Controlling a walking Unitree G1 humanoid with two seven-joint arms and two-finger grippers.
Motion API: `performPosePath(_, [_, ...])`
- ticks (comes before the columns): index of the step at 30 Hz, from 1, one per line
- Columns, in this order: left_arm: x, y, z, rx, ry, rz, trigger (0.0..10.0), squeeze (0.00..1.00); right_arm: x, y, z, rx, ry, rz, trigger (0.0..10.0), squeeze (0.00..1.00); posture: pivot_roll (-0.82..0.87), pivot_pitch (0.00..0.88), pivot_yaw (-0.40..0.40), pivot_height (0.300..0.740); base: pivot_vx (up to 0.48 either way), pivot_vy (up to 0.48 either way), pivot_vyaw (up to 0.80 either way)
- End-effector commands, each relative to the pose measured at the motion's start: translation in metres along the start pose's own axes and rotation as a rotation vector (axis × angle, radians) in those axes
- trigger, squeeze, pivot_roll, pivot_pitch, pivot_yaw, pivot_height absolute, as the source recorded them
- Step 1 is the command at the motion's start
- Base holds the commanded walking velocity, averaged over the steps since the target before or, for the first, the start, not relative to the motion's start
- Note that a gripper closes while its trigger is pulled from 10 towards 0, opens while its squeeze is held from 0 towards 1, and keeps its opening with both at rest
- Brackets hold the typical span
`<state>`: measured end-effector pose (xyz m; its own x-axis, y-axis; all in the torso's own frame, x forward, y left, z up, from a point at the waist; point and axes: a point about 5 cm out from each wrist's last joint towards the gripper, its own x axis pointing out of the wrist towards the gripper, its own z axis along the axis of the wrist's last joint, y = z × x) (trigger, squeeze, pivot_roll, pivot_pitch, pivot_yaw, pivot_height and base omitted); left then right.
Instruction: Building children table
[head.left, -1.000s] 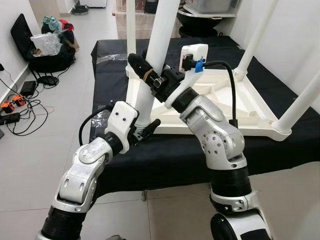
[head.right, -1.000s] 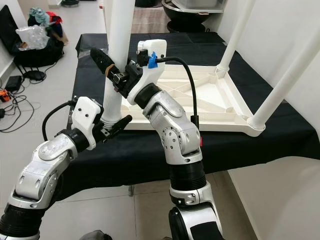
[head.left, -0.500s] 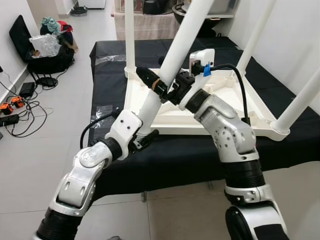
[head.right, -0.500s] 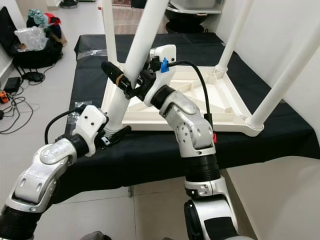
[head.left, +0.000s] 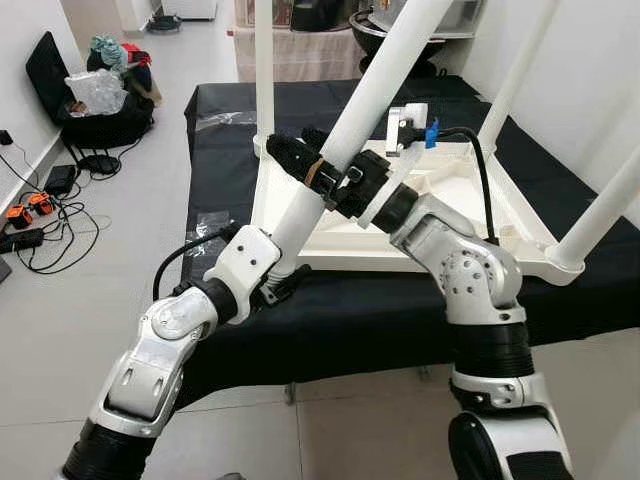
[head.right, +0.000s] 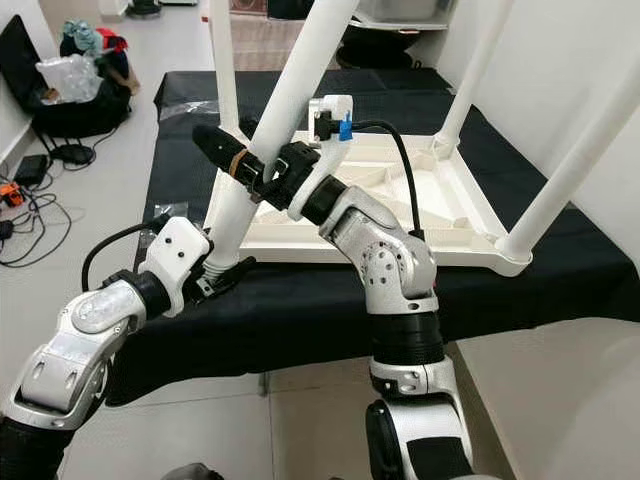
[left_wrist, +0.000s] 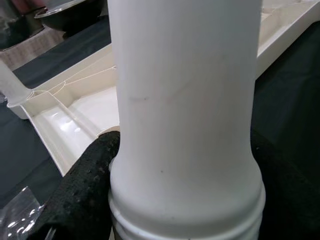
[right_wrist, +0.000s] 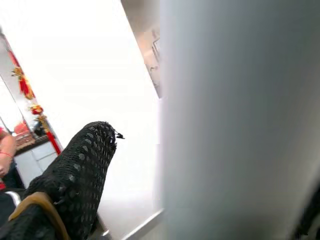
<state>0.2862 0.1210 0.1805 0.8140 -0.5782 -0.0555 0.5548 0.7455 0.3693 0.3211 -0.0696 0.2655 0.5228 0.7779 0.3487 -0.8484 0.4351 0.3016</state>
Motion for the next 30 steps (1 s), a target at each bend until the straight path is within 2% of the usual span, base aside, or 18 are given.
performPosePath(1, [0.004,-0.001,0.004,0.002,-0.014,0.005,10.0,0.0,0.001,0.004,-0.003,-0.006,-0.007,0.004,10.0,0.0,0.04,0.001,-0.055,0.74,0.0,0.0,0.0])
performPosePath(12, [0.016,-0.007,0.009,0.018,-0.029,-0.019,10.0,0.0,0.004,0.007,-0.012,-0.002,0.006,-0.028,10.0,0.0,0.04,0.007,-0.05,0.74,0.0,0.0,0.0])
performPosePath(20, [0.02,-0.014,0.012,0.028,-0.042,-0.05,10.0,0.0,0.008,0.008,-0.014,-0.012,0.011,-0.035,10.0,0.0,0.04,0.012,-0.049,0.74,0.0,0.0,0.0])
performPosePath(21, [0.02,-0.016,0.012,0.031,-0.045,-0.055,10.0,0.0,0.009,0.007,-0.014,-0.016,0.013,-0.039,7.1,0.0,0.04,0.012,-0.05,0.74,0.0,0.0,0.0])
performPosePath(22, [0.02,-0.016,0.012,0.031,-0.045,-0.055,10.0,0.0,0.009,0.007,-0.014,-0.016,0.013,-0.039,7.1,0.0,0.04,0.012,-0.05,0.74,0.0,0.0,0.0])
performPosePath(23, [0.02,-0.017,0.012,0.037,-0.047,-0.057,10.0,0.0,0.009,0.007,-0.015,-0.019,0.013,-0.042,4.9,0.0,0.04,0.012,-0.05,0.74,0.0,0.0,0.0])
performPosePath(25, [0.02,-0.017,0.012,0.037,-0.047,-0.057,10.0,0.0,0.009,0.007,-0.015,-0.019,0.013,-0.042,4.9,0.0,0.04,0.012,-0.05,0.74,0.0,0.0,0.0])
performPosePath(26, [0.02,-0.018,0.013,0.038,-0.049,-0.059,10.0,0.0,0.01,0.007,-0.015,-0.017,0.011,-0.045,0.0,0.0,0.04,0.016,-0.05,0.74,0.0,0.0,0.0])
performPosePath(30, [0.02,-0.02,0.012,0.041,-0.05,-0.063,10.0,0.0,0.01,0.005,-0.015,-0.018,0.006,-0.057,0.0,0.0,0.04,0.015,-0.052,0.74,0.0,0.0,0.0])
